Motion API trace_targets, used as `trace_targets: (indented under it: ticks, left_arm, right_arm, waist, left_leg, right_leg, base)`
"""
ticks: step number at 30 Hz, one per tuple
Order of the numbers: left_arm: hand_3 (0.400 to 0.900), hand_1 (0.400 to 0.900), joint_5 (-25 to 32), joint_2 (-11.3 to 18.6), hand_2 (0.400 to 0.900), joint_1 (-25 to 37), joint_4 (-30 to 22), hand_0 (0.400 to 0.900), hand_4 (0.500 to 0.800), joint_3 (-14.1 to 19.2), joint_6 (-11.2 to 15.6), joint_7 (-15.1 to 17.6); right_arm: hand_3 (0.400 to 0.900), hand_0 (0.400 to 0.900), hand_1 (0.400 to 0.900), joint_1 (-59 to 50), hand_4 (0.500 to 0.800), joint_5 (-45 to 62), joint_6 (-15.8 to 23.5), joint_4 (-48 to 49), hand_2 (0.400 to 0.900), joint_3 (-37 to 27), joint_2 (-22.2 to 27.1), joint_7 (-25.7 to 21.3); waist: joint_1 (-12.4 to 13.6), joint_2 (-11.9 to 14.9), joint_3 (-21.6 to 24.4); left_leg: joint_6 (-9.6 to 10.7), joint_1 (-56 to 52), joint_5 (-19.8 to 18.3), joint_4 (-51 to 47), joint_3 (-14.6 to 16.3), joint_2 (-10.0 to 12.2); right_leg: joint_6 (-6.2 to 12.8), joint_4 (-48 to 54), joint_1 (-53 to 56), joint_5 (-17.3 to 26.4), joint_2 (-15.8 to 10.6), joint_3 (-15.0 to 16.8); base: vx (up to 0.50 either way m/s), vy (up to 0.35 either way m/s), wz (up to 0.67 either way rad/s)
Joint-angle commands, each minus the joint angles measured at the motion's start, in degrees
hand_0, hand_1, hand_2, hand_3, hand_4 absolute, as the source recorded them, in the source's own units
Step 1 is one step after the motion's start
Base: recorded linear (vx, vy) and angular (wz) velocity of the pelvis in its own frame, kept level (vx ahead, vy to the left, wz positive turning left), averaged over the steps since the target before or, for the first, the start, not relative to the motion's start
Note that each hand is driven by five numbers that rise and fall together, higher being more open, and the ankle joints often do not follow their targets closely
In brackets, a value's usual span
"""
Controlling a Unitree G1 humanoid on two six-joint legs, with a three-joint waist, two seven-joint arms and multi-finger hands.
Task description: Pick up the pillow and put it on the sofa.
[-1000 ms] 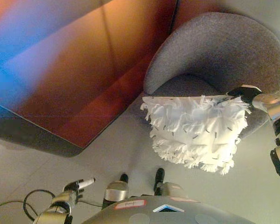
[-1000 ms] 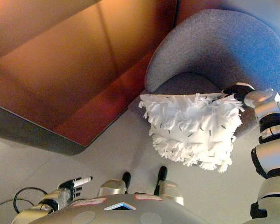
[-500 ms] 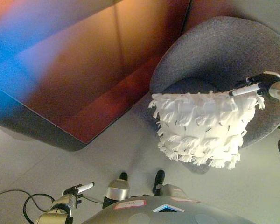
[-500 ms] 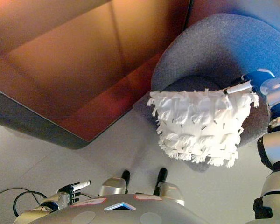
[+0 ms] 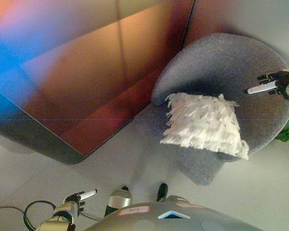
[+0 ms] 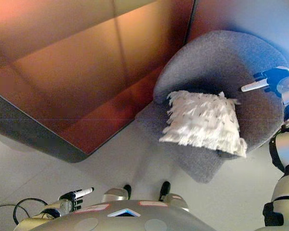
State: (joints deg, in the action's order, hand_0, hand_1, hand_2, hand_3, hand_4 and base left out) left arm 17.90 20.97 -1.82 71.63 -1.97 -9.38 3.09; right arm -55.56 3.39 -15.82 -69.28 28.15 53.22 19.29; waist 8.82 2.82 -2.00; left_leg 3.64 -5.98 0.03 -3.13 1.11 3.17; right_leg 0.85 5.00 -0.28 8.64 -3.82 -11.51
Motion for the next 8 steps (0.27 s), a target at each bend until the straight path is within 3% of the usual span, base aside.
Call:
trace_targets:
  ticks: [1,4,7,8]
  left_arm:
    - [0.900,0.900,0.1,3.9,0.900,0.9,3.6,0.900,0.800,-1.9,1.6,-0.7]
    - [0.900,0.900,0.2,3.7,0.900,0.9,2.3,0.900,0.800,-1.8,1.8,-1.3]
    - [0.900,0.900,0.6,3.1,0.900,1.4,0.7,0.900,0.800,-1.1,1.5,-2.1]
    - [0.900,0.900,0.4,3.4,0.900,1.3,0.5,0.900,0.800,-1.1,1.3,-2.5]
  right_arm:
    - [0.900,0.900,0.900,-3.6,0.800,6.3,3.7,1.4,0.900,-2.5,6.3,-6.8]
    - [0.900,0.900,0.900,4.8,0.800,13.0,7.5,8.0,0.900,-8.9,4.9,-10.8]
    - [0.900,0.900,0.900,20.4,0.800,18.9,10.5,19.8,0.900,-19.0,-1.7,-18.7]
    - [0.900,0.900,0.900,22.7,0.800,19.2,10.5,21.4,0.900,-20.4,-2.7,-19.4]
  waist:
    - [-1.5,0.8,3.2]
    - [-3.1,0.7,3.1]
    - [-5.5,0.0,2.4]
    - [-5.6,0.1,2.4]
  left_leg:
    - [0.8,1.1,-0.7,-1.9,3.3,0.0]
    - [0.4,0.5,-0.8,-1.9,4.0,-0.3]
    - [-0.1,-0.1,-1.1,-1.9,4.5,-0.7]
    - [-0.1,-0.3,-1.2,-1.9,4.6,-0.7]
  right_leg:
    - [5.36,0.0,6.3,-8.1,-0.7,-0.5]
    - [5.50,0.0,6.3,-7.6,-0.7,0.5]
    - [5.71,-0.7,5.9,-7.4,-0.7,2.0]
    - [5.73,-0.7,6.0,-7.4,-0.7,2.1]
  base:
    - [-0.08,0.015,-0.19]
    - [-0.09,0.019,-0.22]
    - [-0.10,0.011,-0.27]
    - [-0.05,0.004,-0.17]
